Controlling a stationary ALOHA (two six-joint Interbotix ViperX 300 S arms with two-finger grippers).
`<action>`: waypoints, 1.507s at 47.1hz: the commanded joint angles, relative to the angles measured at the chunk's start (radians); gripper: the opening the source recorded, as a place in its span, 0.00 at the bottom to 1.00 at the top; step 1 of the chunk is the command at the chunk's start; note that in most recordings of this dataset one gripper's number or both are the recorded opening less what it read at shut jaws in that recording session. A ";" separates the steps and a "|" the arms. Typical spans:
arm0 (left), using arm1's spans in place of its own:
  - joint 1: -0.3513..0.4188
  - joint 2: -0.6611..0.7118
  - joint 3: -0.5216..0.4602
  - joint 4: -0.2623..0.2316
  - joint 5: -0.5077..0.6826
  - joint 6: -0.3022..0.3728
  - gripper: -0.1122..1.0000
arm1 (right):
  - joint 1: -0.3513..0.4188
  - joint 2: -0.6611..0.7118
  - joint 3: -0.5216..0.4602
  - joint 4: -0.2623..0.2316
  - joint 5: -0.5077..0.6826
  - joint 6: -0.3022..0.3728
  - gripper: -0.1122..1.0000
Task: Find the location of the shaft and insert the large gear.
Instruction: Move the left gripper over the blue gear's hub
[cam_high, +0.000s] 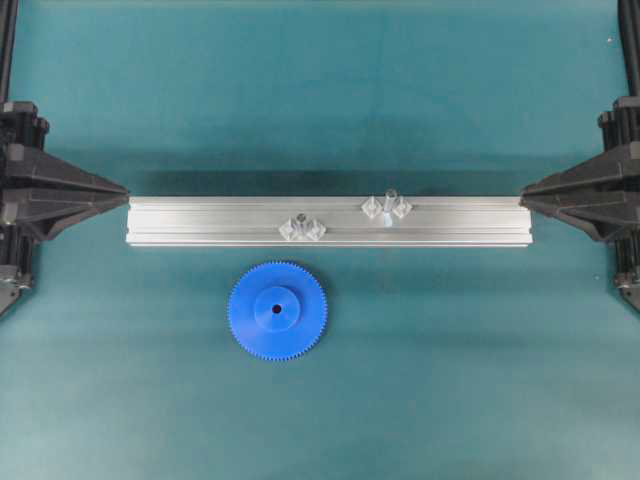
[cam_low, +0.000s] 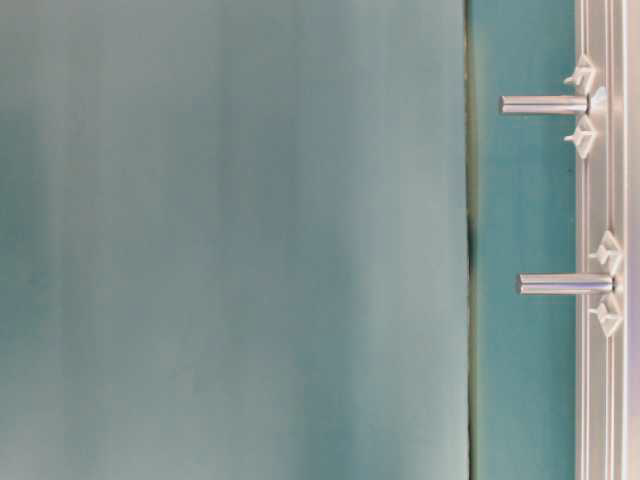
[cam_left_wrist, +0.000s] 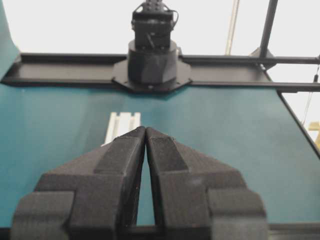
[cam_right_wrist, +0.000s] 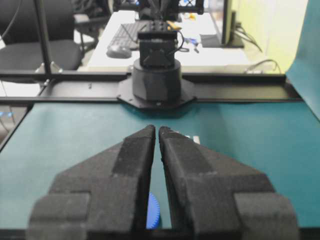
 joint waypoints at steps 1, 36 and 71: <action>-0.014 0.012 0.028 0.011 -0.003 -0.020 0.20 | -0.002 0.011 0.014 0.003 -0.012 -0.005 0.25; -0.032 0.075 -0.041 0.012 0.109 -0.055 0.11 | -0.049 -0.104 0.060 0.037 0.268 0.092 0.11; -0.086 0.367 -0.225 0.012 0.334 -0.101 0.11 | -0.103 -0.104 0.037 0.037 0.529 0.097 0.11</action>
